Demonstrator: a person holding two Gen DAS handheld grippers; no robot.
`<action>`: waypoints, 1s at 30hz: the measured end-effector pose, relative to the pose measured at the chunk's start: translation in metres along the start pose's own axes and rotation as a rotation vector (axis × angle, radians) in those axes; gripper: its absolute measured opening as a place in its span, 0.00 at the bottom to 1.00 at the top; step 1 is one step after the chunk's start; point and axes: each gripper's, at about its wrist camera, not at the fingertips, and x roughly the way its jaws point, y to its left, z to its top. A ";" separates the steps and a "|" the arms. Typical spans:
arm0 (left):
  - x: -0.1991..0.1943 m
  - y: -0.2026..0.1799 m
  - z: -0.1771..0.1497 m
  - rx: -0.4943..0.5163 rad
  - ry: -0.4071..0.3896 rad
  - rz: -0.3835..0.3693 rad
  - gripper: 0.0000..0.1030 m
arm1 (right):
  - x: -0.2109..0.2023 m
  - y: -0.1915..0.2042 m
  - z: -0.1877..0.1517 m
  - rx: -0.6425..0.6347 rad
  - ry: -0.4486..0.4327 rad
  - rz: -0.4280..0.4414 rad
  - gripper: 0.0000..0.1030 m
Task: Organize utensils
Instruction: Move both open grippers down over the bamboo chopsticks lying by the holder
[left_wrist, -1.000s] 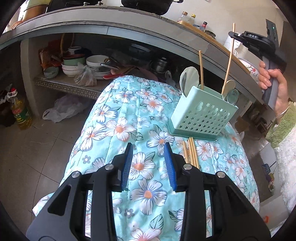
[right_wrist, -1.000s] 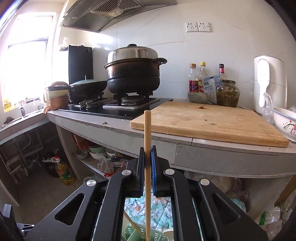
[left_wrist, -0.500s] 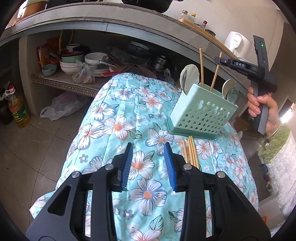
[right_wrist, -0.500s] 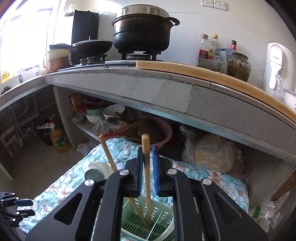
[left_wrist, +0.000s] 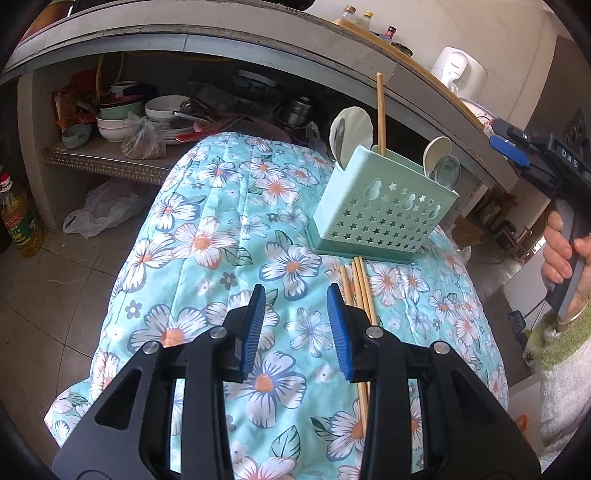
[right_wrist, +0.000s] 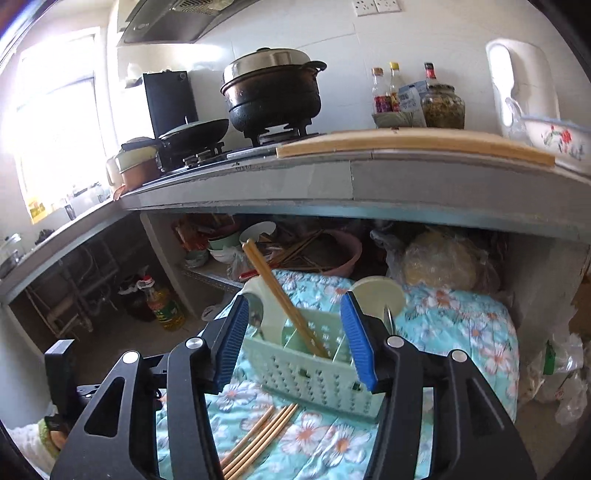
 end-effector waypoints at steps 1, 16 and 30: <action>0.002 -0.002 -0.001 0.002 0.012 -0.019 0.32 | -0.003 -0.004 -0.010 0.033 0.020 0.015 0.49; 0.090 -0.015 -0.015 -0.163 0.350 -0.312 0.24 | 0.020 -0.045 -0.203 0.503 0.406 0.027 0.49; 0.154 0.002 -0.013 -0.427 0.478 -0.348 0.21 | 0.007 -0.057 -0.211 0.536 0.383 0.036 0.49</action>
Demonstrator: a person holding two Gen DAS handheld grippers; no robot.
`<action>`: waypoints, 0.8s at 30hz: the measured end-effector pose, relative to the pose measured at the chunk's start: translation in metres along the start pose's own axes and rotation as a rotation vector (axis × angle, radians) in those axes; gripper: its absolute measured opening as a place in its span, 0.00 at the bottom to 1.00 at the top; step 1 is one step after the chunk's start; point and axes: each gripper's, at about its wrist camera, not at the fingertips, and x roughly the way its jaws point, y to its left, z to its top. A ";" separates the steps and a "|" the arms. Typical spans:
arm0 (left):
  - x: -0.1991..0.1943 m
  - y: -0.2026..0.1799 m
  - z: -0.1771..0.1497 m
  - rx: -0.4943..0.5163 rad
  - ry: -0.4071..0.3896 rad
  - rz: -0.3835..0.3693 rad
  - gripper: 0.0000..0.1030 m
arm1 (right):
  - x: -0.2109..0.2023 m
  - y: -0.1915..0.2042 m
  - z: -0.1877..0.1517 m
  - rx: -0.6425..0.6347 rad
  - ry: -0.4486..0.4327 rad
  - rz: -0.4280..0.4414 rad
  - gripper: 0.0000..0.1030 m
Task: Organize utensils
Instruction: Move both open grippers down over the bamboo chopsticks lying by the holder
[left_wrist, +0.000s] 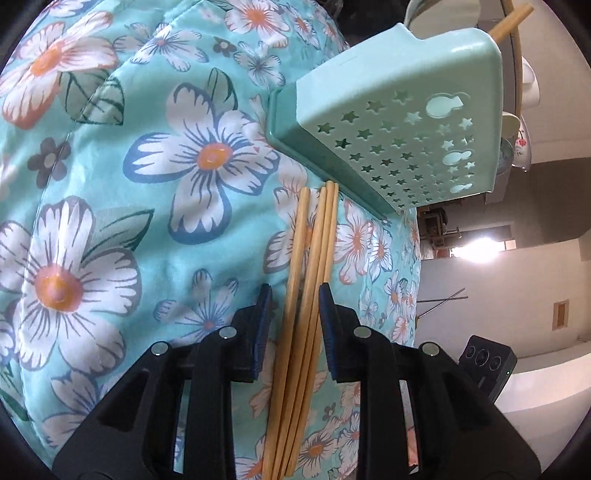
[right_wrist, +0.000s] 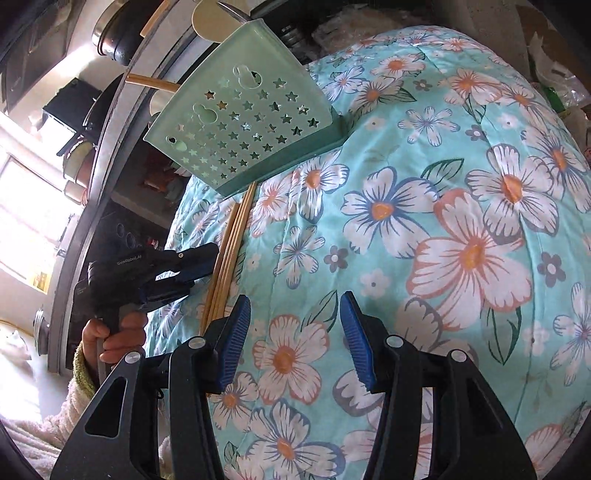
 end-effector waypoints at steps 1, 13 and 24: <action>0.000 0.001 0.000 -0.005 -0.001 -0.001 0.20 | 0.000 -0.002 -0.001 0.003 0.000 0.000 0.49; 0.000 0.007 -0.001 -0.036 -0.014 -0.008 0.07 | -0.001 -0.005 -0.004 0.014 -0.002 0.002 0.48; -0.051 0.014 -0.010 -0.008 -0.152 0.084 0.05 | 0.017 0.025 0.004 -0.006 0.050 0.105 0.41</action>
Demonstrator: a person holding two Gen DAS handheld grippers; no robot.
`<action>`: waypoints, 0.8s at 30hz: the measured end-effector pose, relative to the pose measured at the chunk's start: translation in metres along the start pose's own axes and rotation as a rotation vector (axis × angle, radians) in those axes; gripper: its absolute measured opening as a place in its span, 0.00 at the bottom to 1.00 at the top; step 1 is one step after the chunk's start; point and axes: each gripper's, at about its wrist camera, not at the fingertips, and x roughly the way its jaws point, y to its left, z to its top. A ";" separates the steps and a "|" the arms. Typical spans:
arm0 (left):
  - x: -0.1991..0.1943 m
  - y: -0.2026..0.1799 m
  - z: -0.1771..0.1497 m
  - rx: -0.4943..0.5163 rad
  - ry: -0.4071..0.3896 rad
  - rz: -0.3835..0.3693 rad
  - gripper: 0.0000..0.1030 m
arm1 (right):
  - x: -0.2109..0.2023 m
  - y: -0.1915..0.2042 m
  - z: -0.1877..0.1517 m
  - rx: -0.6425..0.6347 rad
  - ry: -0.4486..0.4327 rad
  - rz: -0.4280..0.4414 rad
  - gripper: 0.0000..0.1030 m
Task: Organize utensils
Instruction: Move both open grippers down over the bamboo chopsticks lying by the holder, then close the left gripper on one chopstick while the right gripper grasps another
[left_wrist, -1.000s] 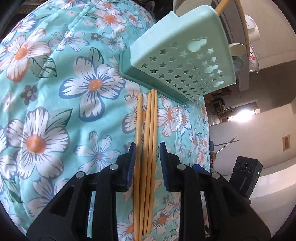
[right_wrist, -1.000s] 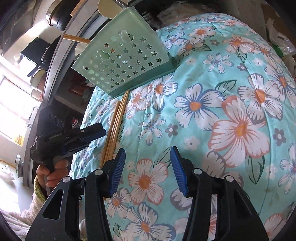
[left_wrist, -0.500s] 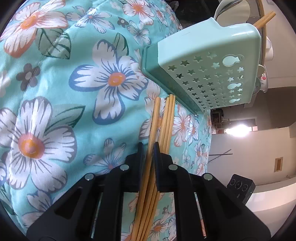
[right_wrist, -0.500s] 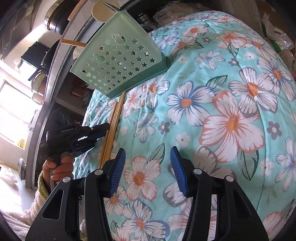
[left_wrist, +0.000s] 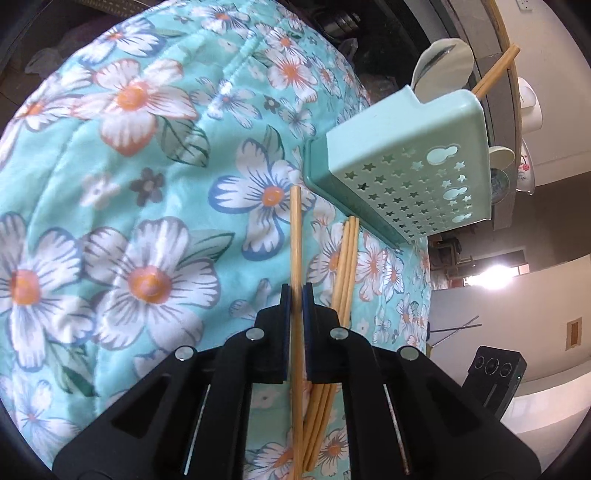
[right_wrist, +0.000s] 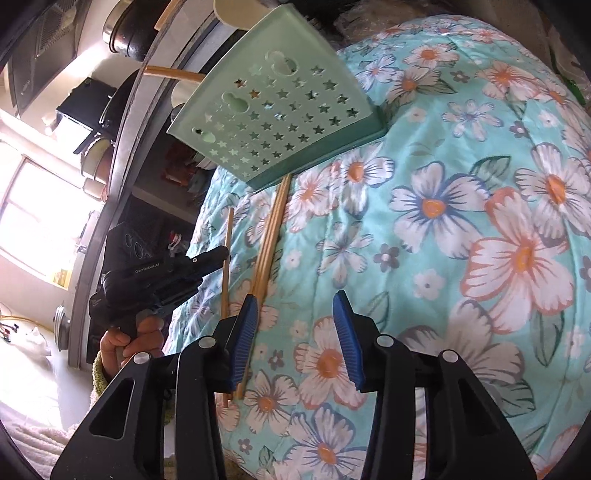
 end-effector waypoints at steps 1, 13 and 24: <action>-0.005 0.003 0.000 0.005 -0.013 0.014 0.05 | 0.007 0.005 0.001 -0.007 0.016 0.015 0.40; -0.012 0.025 0.000 0.011 -0.027 0.057 0.05 | 0.080 0.028 0.002 -0.001 0.133 0.044 0.30; -0.003 0.025 0.000 0.008 -0.017 0.047 0.05 | 0.091 0.024 0.003 0.035 0.143 0.068 0.09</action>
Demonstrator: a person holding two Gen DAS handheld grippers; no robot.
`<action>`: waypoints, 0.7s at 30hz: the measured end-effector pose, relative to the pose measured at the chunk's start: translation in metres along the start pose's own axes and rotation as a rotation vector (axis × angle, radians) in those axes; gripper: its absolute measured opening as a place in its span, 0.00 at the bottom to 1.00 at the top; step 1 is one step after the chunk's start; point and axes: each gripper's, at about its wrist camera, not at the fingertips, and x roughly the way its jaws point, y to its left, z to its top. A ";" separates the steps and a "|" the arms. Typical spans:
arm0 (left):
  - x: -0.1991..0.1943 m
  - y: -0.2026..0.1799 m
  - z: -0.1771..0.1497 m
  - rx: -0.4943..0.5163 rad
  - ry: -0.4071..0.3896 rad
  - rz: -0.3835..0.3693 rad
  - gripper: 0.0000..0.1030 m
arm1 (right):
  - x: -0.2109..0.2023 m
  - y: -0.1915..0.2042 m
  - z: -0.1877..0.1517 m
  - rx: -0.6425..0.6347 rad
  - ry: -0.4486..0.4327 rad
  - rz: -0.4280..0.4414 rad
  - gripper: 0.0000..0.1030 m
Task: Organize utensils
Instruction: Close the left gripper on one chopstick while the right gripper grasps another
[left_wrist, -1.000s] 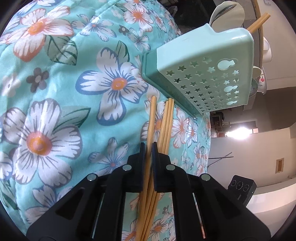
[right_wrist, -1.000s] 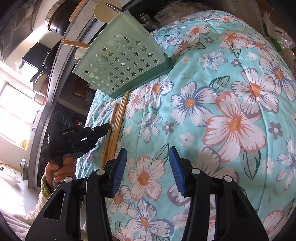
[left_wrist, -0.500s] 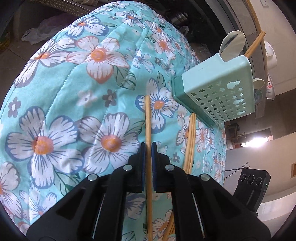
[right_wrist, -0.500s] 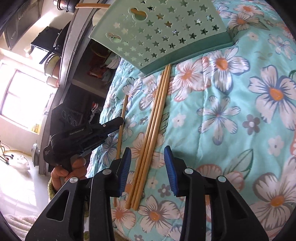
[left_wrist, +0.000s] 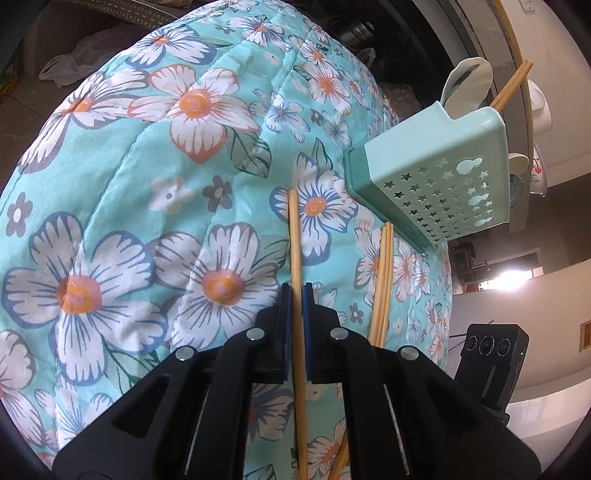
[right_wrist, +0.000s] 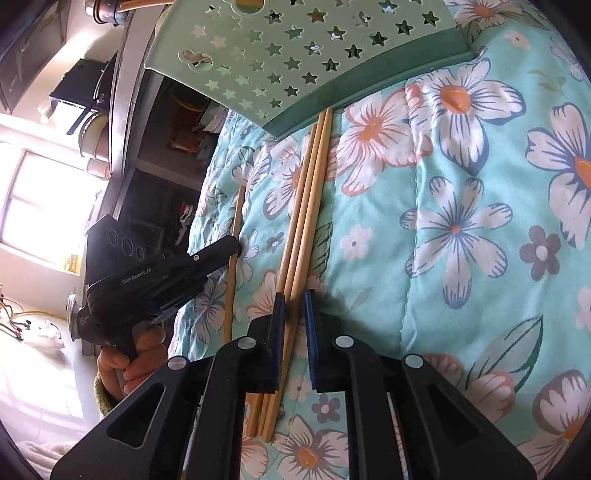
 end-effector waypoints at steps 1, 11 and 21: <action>0.000 0.000 0.000 0.000 0.000 0.000 0.05 | 0.000 -0.001 0.000 0.003 0.000 0.005 0.09; 0.002 -0.002 -0.001 0.000 0.001 0.003 0.05 | -0.020 -0.018 0.002 0.032 0.004 0.051 0.06; 0.003 -0.003 -0.001 -0.002 0.004 0.001 0.05 | -0.069 -0.060 -0.022 0.151 0.014 0.013 0.06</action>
